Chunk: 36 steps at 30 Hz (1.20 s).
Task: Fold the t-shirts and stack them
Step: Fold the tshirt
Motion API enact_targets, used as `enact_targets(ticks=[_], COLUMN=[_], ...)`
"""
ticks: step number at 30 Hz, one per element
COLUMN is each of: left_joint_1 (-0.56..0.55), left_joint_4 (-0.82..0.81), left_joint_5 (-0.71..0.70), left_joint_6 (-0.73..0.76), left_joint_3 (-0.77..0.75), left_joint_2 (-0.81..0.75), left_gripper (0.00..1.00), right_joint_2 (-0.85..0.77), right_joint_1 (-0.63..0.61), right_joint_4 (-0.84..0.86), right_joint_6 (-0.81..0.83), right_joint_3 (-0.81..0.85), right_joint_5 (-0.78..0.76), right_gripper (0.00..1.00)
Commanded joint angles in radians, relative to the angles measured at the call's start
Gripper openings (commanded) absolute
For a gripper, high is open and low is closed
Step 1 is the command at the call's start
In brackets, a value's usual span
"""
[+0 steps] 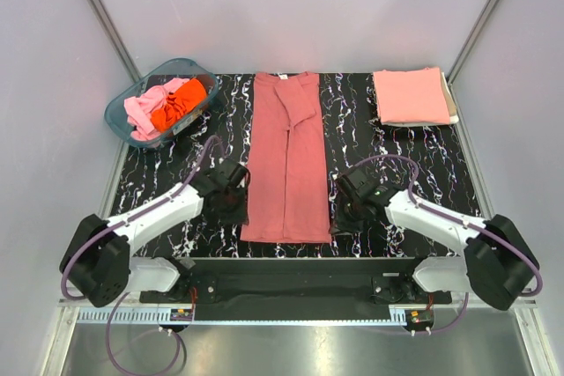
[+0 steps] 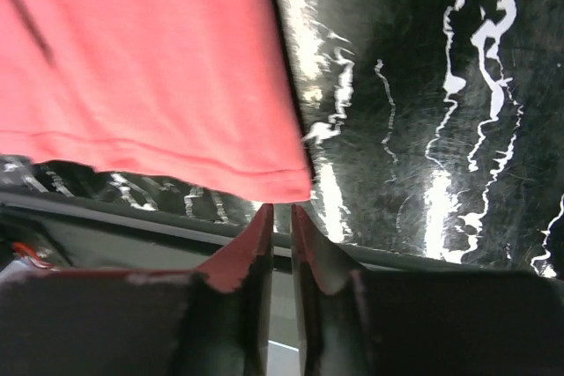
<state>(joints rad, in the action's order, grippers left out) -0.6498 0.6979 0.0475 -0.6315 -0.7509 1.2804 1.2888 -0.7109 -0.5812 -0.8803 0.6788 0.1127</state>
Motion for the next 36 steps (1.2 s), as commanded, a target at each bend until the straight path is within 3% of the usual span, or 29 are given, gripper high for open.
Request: enact_targets(ticks=[1, 2, 5, 8, 15, 22, 29, 30, 32, 35, 36], left_joint_1=[0.062, 0.079, 0.125, 0.128, 0.128, 0.127, 0.128, 0.128, 0.127, 0.125, 0.124], left_joint_4=[0.002, -0.026, -0.086, -0.113, -0.150, -0.184, -0.210, -0.215, -0.230, -0.235, -0.235], left_joint_5=[0.009, 0.034, 0.104, 0.117, 0.107, 0.120, 0.156, 0.169, 0.183, 0.209, 0.222], left_joint_6=[0.016, 0.016, 0.019, 0.013, -0.039, -0.063, -0.073, -0.077, -0.080, -0.085, -0.091], left_joint_3=[-0.004, 0.008, 0.062, 0.099, 0.156, 0.203, 0.220, 0.225, 0.232, 0.239, 0.242], left_joint_2=[-0.039, -0.044, -0.064, -0.075, -0.040, -0.018, -0.012, -0.015, -0.019, -0.036, -0.053], left_gripper=[0.33, 0.33, 0.39, 0.47, 0.47, 0.40, 0.20, 0.11, 0.03, 0.00, 0.00], right_joint_2=[-0.057, -0.056, -0.026, -0.002, 0.053, 0.093, 0.067, 0.054, 0.044, 0.030, 0.020], right_joint_1=[-0.009, -0.009, -0.009, -0.009, -0.009, -0.009, -0.009, -0.007, -0.009, -0.009, -0.009], right_joint_4=[-0.032, -0.031, -0.023, 0.027, 0.103, 0.135, 0.156, 0.156, 0.155, 0.152, 0.144], right_joint_6=[-0.022, -0.019, -0.005, 0.000, 0.017, 0.029, 0.011, 0.007, -0.002, -0.012, -0.014], right_joint_3=[0.036, 0.033, 0.024, -0.002, -0.035, -0.059, -0.096, -0.100, -0.108, -0.113, -0.114], right_joint_5=[-0.064, -0.064, -0.048, -0.009, 0.002, 0.002, 0.021, 0.019, 0.019, 0.027, 0.030], right_gripper=[0.23, 0.30, 0.38, 0.41, 0.41, 0.40, 0.36, 0.34, 0.30, 0.11, 0.00])
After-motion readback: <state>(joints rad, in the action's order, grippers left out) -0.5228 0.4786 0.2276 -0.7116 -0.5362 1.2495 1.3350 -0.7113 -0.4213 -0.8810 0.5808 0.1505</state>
